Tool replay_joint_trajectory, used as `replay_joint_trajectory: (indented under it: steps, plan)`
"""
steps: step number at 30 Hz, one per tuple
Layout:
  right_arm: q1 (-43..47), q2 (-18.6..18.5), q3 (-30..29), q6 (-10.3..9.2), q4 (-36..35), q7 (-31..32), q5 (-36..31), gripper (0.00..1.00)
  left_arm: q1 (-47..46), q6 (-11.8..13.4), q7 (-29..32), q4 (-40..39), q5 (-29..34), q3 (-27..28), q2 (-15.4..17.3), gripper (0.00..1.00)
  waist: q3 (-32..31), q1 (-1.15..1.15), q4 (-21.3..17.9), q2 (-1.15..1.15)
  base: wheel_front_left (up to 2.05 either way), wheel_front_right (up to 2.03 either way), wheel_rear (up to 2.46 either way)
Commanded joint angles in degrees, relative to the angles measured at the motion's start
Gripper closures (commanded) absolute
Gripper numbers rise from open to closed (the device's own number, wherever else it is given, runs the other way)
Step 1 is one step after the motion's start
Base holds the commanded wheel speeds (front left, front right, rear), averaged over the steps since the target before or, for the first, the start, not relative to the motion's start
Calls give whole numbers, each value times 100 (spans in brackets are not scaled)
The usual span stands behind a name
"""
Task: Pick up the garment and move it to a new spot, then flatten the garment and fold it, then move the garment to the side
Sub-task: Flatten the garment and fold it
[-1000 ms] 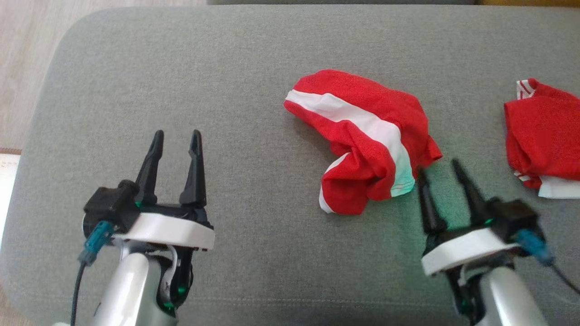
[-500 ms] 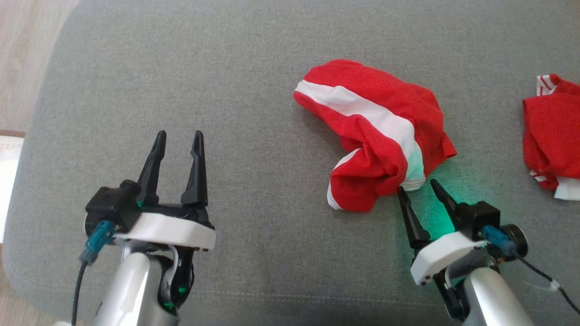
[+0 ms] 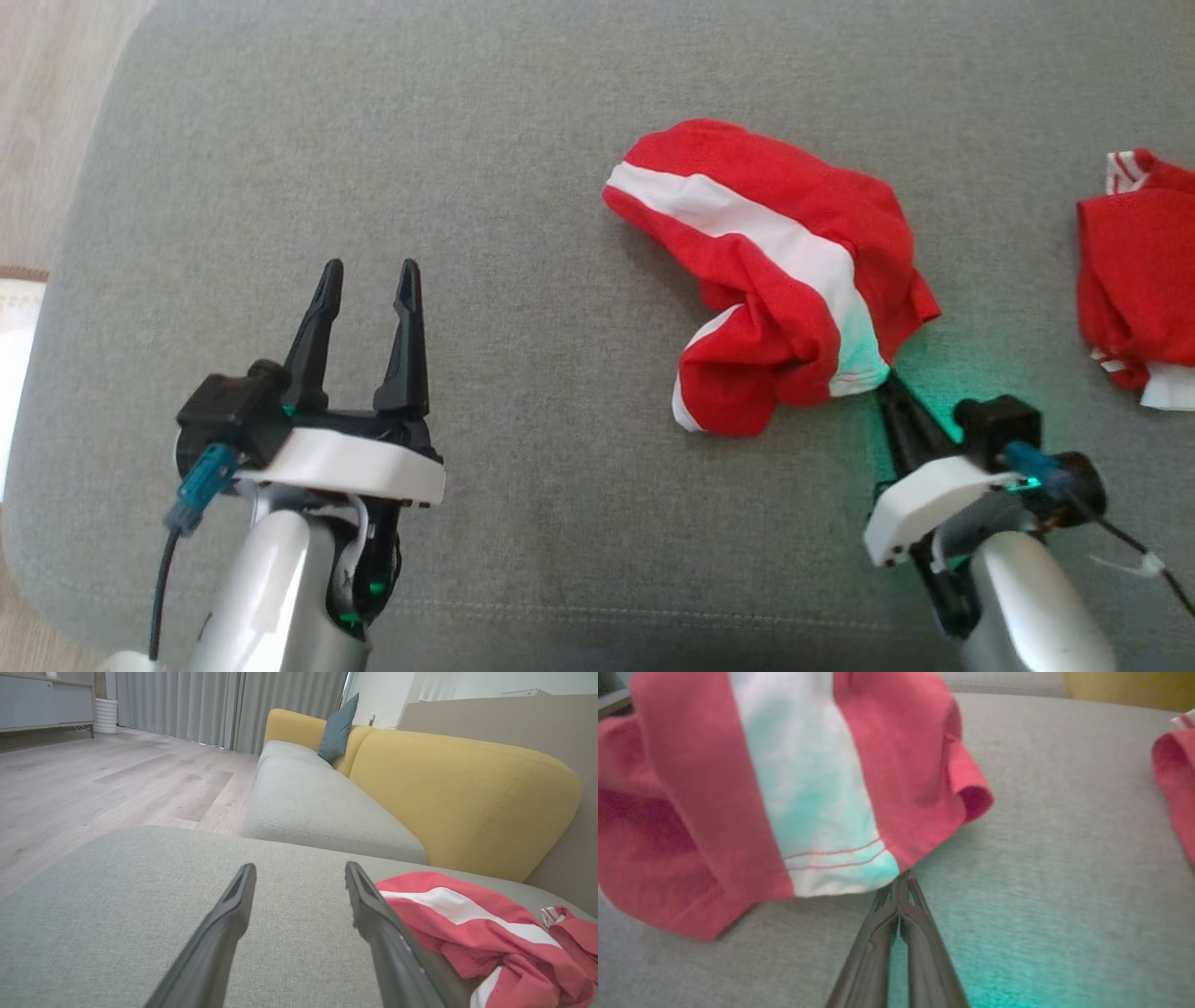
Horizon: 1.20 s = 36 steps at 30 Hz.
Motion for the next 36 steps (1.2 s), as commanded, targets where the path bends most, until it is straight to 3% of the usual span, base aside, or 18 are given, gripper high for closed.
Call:
replay_joint_trajectory:
  steps: [1, 11, 20, 23, 28, 36]
  plan:
    - [-128, -15, -24, -4, -235, -124, -41, 100, -160, 25, -30, -176, -7, 166, 19, 0, -84, 0, -50, 0, 0, 0, 0]
    - [-872, -31, -474, -4, -1003, 56, -515, 100, -100, 94, -30, -180, -112, 51, 19, 0, -408, 0, -90, 0, 0, 0, 0]
    - [-2309, -687, -94, -4, -1133, 632, -424, 100, -21, 198, -30, -183, -311, -118, 18, 0, -673, 0, 221, 0, 0, 0, 0]
    - [-2524, -740, 38, -4, -1137, 600, -294, 100, 1, 240, -30, -221, -388, -161, 18, 0, -747, 0, 299, 0, 0, 0, 0]
    - [-2231, -496, 89, -4, -1365, 362, -48, 100, 49, 249, -30, -295, -372, -160, 18, 0, -850, 0, 301, 0, 0, 0, 0]
    - [-783, -92, 116, -4, -2147, -147, 387, 100, 250, 138, -30, -441, -346, -159, 18, 0, -1046, 0, 123, 0, 0, 0, 0]
